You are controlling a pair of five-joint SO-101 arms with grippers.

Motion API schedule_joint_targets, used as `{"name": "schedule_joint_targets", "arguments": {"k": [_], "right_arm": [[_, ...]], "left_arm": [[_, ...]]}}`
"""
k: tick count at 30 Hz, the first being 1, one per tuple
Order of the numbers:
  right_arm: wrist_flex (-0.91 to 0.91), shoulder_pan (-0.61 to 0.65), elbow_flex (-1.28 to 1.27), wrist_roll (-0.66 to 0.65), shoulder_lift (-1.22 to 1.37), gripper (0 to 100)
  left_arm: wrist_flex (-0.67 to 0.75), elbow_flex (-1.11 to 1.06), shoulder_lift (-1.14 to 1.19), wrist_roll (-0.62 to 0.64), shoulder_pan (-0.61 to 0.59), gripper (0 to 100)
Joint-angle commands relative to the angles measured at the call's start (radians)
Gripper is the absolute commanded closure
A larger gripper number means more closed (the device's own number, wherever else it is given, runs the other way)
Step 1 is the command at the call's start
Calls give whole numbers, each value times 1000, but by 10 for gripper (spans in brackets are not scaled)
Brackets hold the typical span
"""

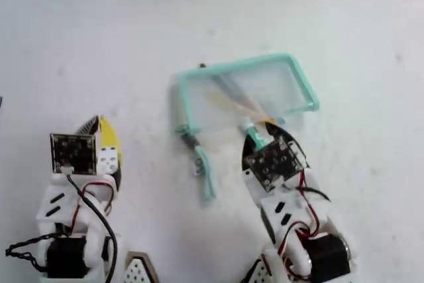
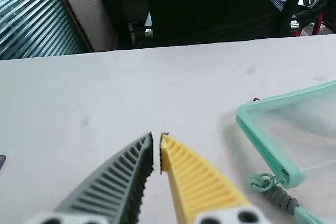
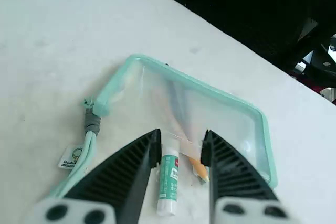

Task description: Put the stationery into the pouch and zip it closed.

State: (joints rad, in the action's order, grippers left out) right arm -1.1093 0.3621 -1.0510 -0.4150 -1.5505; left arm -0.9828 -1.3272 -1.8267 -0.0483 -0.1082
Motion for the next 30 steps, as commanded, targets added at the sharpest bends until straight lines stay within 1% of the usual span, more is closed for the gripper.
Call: {"name": "schedule_joint_targets", "arguments": {"k": [1,5,7,9,11,13,16,21,23,25,27,30], "right_arm": [[-1,44,135,-8,255,874],[-2,156,224,-8,506,872],[-2,225,262,-8,610,872],[1,289,301,-8,711,872],[2,344,339,-8,814,872],[2,375,377,-6,920,872],[12,380,439,74,1082,872],[64,369,537,157,1330,868],[84,369,571,196,1409,827],[105,369,601,252,1480,760],[137,369,624,279,1544,705],[191,367,658,288,1626,707]], "left_arm": [[-8,51,7,-11,-4,935],[-12,58,58,-11,-5,933],[18,77,148,-21,-5,932],[44,126,288,-31,-7,933],[66,186,452,-20,-45,935],[84,235,601,32,-102,935],[106,267,733,74,-165,935],[137,235,746,75,-150,935],[152,207,727,74,-134,935],[160,184,697,71,-127,935],[161,161,659,41,-124,935],[161,126,590,35,-124,935]]}}
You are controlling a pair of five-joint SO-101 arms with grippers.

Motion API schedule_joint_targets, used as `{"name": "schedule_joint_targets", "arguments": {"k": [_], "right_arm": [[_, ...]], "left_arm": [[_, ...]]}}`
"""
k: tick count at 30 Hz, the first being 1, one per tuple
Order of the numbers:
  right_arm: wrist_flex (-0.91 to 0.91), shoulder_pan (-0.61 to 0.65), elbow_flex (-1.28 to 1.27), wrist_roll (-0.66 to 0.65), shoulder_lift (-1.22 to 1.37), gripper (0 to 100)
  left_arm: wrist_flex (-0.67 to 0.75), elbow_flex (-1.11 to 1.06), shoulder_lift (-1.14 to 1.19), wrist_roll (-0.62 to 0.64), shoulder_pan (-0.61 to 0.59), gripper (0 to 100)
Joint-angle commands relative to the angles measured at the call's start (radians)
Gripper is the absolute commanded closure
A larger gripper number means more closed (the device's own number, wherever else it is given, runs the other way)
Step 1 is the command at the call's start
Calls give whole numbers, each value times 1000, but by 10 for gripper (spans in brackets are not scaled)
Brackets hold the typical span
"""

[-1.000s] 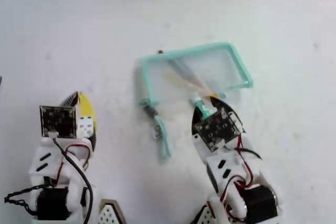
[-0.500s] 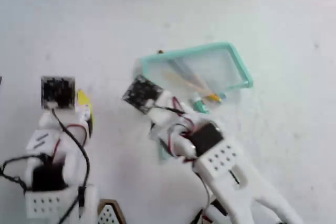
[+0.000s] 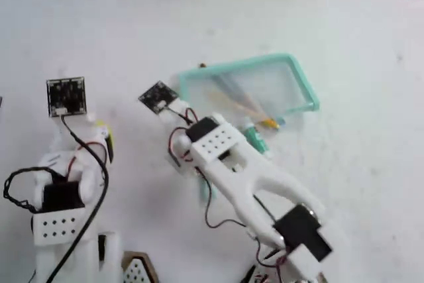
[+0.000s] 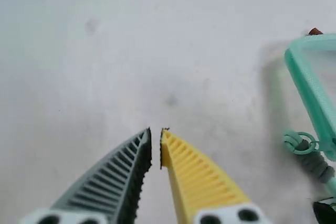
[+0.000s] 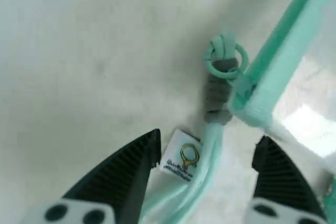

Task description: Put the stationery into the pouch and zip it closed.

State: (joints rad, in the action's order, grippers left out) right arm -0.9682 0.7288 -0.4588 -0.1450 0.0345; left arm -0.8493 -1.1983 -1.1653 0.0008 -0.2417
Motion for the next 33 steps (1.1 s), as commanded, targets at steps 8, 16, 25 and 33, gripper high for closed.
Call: {"name": "schedule_joint_targets", "arguments": {"k": [8,16,25,33], "right_arm": [[111,-33,215,12,232,758],[1,-96,387,18,375,883],[-85,-116,428,11,300,979],[-243,-222,574,-51,-24,981]], "left_arm": [[18,-87,-262,-17,25,933],[-8,-100,-291,-51,85,933],[-8,-100,-291,-51,85,933],[-8,-100,-291,-51,87,932]]}}
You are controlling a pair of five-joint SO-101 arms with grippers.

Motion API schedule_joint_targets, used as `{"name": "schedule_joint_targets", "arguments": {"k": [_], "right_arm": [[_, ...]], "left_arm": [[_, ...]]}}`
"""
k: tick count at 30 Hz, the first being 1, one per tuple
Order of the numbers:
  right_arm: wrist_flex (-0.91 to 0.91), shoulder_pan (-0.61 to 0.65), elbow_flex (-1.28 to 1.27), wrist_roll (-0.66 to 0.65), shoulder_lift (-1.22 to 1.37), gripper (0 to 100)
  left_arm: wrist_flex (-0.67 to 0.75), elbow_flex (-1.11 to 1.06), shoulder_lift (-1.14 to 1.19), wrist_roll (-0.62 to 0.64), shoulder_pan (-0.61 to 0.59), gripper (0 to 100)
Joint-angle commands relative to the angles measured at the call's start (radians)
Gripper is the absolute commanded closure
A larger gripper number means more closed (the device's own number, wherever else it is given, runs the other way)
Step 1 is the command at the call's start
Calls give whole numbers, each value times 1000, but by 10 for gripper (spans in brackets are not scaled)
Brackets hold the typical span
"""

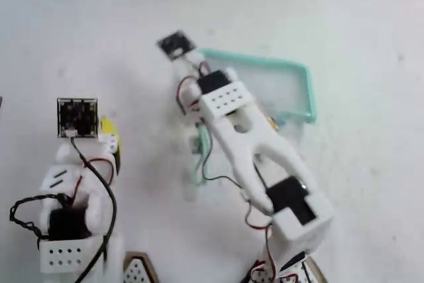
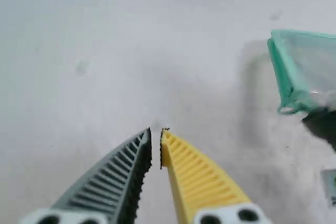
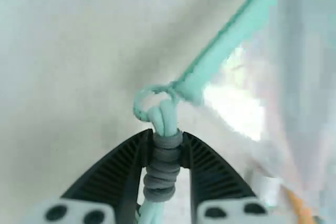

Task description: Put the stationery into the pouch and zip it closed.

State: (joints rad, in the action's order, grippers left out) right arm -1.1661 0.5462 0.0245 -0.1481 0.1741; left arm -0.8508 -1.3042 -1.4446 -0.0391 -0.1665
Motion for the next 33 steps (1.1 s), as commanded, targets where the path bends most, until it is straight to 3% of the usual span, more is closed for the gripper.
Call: {"name": "schedule_joint_targets", "arguments": {"k": [1,4,13,21,33], "right_arm": [[-64,-47,112,-78,-205,981],[-110,-59,181,-149,-311,981],[-151,-81,420,-241,-415,981],[-153,-122,651,-241,-417,981],[-285,-59,816,-235,-417,981]], "left_arm": [[-6,5,-12,-11,12,932],[-6,5,-12,-6,28,931],[-29,6,-12,38,225,854],[-29,5,-12,43,223,854],[-26,8,-16,46,177,854]]}}
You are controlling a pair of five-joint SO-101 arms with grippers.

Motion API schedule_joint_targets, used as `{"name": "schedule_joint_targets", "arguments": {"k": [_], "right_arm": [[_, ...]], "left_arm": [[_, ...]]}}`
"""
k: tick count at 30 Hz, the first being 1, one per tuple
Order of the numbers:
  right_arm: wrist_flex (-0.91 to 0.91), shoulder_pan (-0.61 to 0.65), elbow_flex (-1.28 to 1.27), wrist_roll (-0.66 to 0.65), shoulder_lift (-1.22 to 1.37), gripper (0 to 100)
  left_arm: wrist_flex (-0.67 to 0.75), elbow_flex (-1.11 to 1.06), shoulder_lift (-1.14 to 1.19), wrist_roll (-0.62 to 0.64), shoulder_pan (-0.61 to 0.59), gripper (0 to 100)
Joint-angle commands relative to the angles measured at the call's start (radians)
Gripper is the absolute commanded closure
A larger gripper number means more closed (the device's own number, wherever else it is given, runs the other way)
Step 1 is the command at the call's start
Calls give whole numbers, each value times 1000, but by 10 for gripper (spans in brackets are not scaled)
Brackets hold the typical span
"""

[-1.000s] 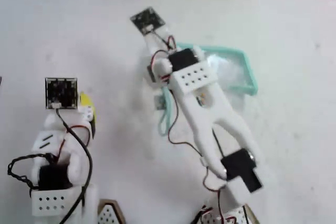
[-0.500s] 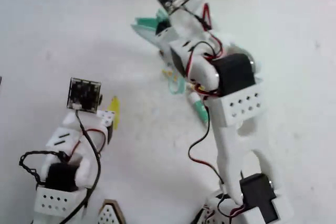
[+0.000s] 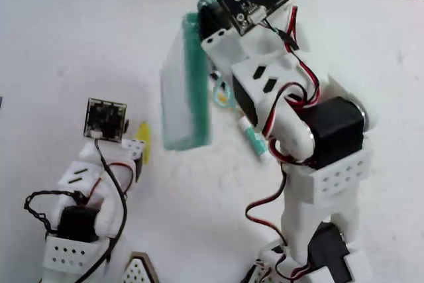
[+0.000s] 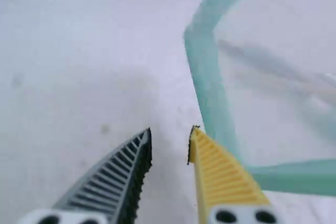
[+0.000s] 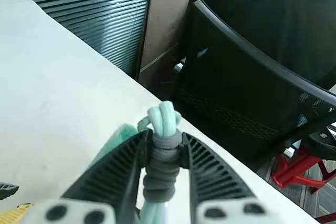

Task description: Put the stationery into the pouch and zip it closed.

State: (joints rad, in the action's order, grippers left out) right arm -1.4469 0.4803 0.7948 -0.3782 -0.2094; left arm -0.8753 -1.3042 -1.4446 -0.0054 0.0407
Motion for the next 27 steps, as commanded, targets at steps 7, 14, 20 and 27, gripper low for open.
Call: {"name": "schedule_joint_targets", "arguments": {"k": [7,14,20,27], "right_arm": [[-28,12,40,-3,-30,981],[-140,5,40,-9,-30,981],[-219,5,46,-6,-39,981],[-223,5,41,-3,-35,981]], "left_arm": [[-3,75,-18,66,-171,850],[-41,203,-15,6,-48,767],[-164,298,-16,-32,62,779],[-359,417,-31,-37,59,779]]}}
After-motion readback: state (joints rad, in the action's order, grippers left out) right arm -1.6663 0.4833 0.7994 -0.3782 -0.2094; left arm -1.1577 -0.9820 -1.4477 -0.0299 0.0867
